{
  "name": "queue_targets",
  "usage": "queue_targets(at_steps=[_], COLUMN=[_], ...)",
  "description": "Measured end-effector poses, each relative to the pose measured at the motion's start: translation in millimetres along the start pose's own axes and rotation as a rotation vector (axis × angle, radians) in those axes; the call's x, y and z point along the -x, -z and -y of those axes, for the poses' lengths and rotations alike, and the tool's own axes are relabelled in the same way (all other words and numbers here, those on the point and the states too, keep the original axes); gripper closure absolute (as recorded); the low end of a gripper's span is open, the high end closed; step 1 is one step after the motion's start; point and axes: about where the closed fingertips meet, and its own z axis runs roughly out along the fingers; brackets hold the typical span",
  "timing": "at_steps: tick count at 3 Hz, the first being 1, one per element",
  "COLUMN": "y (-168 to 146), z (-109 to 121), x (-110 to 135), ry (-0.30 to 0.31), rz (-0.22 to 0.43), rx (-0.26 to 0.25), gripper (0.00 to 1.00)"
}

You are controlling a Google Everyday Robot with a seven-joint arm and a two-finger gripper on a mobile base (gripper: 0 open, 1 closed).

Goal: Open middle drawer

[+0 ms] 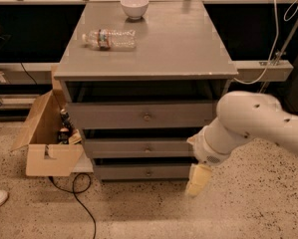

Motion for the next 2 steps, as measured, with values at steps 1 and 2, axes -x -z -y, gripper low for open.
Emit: queue_targets(at_steps=[1, 2], y=[-67.3, -67.4], z=[14.0, 14.1], x=[0.6, 0.6], ry=[-0.003, -0.003], rz=[0.074, 0.074], rx=[-0.007, -0.007], gripper=[0.0, 0.0])
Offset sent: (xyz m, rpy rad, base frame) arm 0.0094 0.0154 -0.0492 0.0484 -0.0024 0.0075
